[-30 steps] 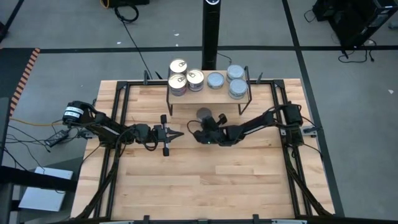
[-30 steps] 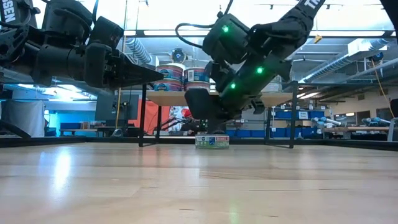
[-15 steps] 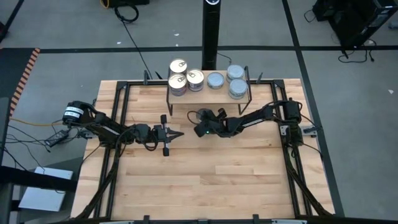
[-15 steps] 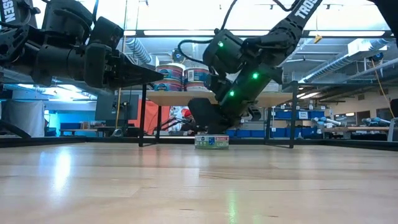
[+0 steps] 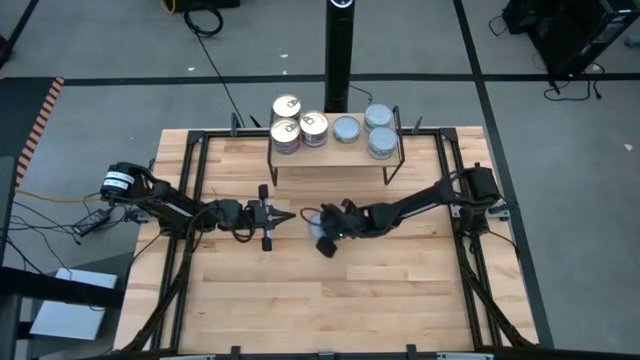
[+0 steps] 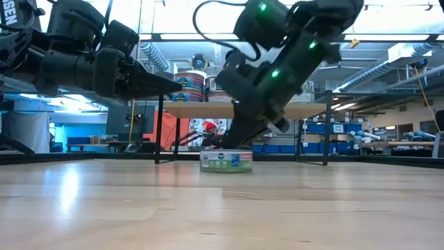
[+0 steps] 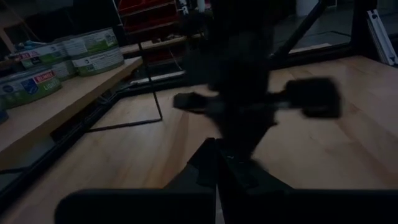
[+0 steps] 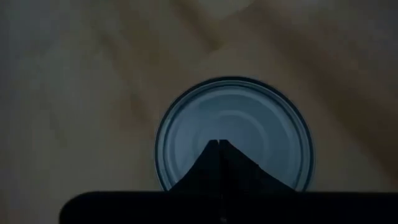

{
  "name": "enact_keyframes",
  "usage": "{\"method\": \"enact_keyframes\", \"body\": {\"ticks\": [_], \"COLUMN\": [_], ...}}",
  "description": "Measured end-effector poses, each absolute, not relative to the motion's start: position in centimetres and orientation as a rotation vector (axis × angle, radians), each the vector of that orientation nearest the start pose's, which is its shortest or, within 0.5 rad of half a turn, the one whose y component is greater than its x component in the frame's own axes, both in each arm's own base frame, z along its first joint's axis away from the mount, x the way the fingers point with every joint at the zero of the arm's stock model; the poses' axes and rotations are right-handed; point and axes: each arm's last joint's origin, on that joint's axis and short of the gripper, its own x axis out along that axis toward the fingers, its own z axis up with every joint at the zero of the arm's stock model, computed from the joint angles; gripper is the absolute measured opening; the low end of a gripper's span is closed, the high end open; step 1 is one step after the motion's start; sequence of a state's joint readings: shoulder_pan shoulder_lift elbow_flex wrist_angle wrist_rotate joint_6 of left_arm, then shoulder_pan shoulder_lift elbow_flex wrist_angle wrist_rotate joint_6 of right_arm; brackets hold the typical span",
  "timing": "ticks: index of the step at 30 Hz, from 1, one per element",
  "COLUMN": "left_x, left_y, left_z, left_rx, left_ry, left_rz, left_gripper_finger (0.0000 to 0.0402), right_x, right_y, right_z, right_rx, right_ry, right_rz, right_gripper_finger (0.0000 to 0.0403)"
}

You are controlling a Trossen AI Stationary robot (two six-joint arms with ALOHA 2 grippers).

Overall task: Stack canned seafood by type on shelf
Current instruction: Stack the green tuna can on the left green tuna can on the shelf

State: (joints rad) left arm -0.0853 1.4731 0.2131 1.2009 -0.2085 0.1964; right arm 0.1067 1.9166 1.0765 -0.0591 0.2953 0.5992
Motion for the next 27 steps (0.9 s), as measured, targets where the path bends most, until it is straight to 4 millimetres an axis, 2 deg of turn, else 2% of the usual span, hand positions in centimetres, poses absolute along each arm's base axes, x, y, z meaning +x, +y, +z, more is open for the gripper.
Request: {"method": "enact_keyframes", "body": {"ticks": [4,7,12,16,19,23,27], "left_x": [22.3,23.2,25.5,26.3,26.5,26.8,27.9], "left_y": [-1.3,-1.4,-1.6,-1.6,-1.3,0.1,1.1], "left_z": [14.4,14.6,15.1,15.9,15.7,14.3,13.2], "left_rx": [0.186,0.145,0.143,0.142,0.124,0.049,-0.006], "left_ry": [0.087,0.136,0.302,0.309,0.321,0.382,0.426], "left_rz": [0.115,0.113,0.109,0.111,0.120,0.148,0.120], "left_gripper_finger": [0.0005,0.0005,0.0005,0.0005,0.0005,0.0005,0.0005], "right_x": [36.8,36.3,35.4,34.4,33.7,33.1,33.2], "right_y": [5.0,6.4,8.4,9.3,9.6,9.8,9.8], "right_z": [14.3,14.8,17.4,18.9,18.4,16.3,14.5], "right_rx": [0.380,0.319,0.266,0.263,0.261,0.279,0.274], "right_ry": [0.841,0.854,0.793,0.803,0.893,0.982,1.037], "right_rz": [-0.349,-0.296,-0.219,-0.174,-0.149,-0.131,-0.142], "right_gripper_finger": [0.0003,0.0007,0.0017,0.0014,0.0006,0.0006,0.0003]}}
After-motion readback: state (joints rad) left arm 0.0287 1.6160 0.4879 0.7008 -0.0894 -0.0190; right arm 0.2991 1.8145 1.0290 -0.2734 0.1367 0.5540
